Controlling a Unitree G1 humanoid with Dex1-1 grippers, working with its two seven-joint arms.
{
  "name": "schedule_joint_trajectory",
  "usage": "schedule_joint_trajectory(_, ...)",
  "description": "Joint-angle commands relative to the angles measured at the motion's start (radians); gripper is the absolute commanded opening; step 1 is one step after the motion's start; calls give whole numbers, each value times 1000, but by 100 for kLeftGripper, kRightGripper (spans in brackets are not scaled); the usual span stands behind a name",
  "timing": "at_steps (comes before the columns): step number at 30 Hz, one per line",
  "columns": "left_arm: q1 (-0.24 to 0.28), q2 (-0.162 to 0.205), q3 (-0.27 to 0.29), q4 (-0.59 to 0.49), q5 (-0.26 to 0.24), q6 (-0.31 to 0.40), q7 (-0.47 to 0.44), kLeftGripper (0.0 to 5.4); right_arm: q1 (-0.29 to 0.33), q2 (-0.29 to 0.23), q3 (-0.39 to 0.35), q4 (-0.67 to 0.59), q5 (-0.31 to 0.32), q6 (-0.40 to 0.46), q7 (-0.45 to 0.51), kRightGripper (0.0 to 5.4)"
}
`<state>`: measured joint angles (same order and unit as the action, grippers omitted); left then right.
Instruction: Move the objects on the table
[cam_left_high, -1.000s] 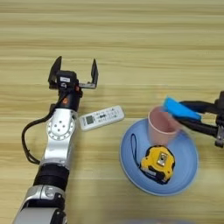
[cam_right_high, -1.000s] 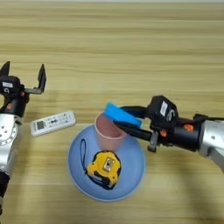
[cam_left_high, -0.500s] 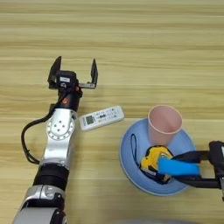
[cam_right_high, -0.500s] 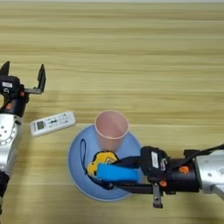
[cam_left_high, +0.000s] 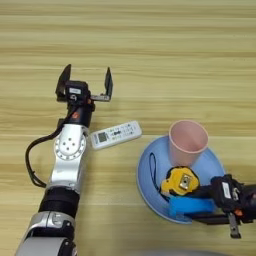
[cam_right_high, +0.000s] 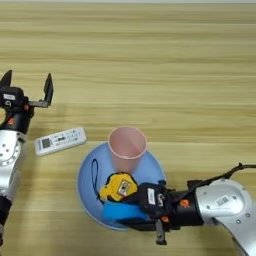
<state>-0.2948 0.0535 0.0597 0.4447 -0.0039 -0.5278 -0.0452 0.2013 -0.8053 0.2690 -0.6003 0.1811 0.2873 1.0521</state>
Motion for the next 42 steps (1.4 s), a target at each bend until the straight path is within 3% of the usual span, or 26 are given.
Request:
schedule_joint_trajectory(1, -11, 0, -6, -4, 11, -3, 8, 540, -16, 4, 33, 33, -45, -25, -22, 140)
schedule_joint_trajectory(8, -10, 2, -7, -6, 10, -4, 9, 540, -1, 2, 70, 53, -76, -49, -37, 140)
schedule_joint_trajectory(34, -8, 3, -7, -10, 9, -5, 9, 540, 0, 18, 100, 113, -128, -80, -76, 140)
schedule_joint_trajectory(42, -9, 3, -6, -6, 8, -6, 8, 540, 0, 23, 96, 119, -129, -82, -81, 251)
